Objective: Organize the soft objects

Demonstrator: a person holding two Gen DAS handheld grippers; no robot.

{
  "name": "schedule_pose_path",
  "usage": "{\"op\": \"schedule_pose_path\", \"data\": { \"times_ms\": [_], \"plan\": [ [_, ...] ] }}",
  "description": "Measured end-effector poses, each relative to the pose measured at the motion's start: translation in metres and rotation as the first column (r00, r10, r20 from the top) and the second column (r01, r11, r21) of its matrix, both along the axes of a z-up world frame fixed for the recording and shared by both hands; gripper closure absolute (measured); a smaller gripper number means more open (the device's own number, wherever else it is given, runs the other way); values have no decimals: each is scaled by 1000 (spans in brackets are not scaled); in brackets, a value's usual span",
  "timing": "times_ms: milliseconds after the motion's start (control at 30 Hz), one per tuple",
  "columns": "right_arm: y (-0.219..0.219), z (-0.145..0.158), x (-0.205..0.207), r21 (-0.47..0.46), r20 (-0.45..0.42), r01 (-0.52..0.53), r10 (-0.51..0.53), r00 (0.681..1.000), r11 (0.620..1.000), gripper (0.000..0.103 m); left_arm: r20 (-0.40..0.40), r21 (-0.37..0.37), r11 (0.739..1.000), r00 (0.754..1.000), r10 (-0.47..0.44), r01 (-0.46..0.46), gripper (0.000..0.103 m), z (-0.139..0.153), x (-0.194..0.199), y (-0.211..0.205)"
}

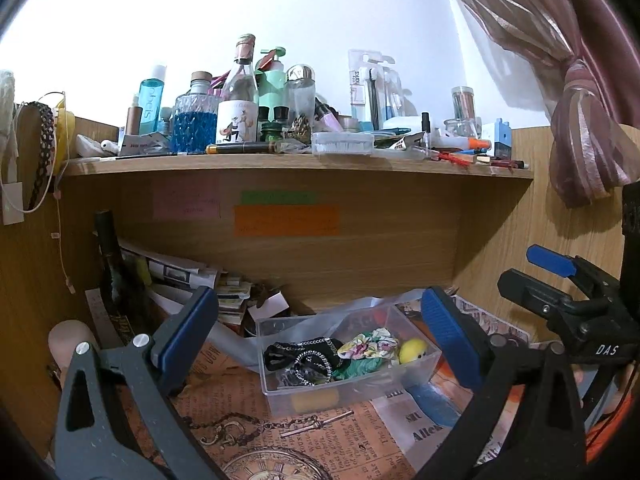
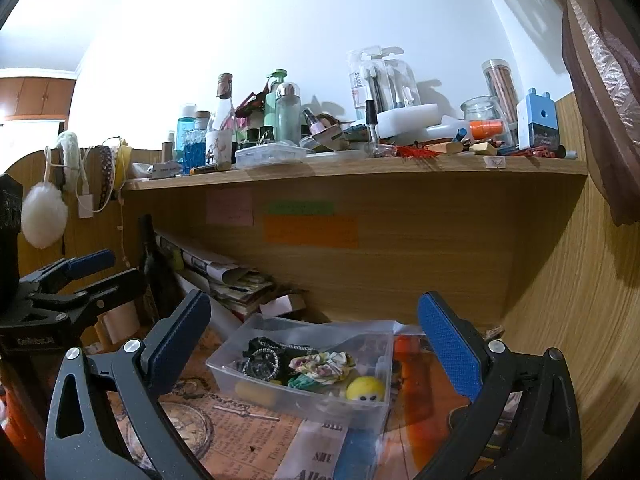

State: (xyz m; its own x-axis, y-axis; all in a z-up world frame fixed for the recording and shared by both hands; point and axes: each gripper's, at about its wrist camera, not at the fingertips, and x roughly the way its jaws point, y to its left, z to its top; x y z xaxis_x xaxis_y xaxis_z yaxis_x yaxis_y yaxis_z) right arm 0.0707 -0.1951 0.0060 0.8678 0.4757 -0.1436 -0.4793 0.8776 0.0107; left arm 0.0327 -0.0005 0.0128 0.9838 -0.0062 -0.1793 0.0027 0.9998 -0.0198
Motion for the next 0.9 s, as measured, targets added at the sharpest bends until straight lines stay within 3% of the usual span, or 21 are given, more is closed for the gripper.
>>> {"op": "schedule_pose_path", "data": {
  "times_ms": [900],
  "plan": [
    [3, -2, 2, -5, -6, -10, 10, 1000, 1000, 0, -10, -8, 1000, 1000, -20, 20, 0, -2, 4, 7]
  ]
}}
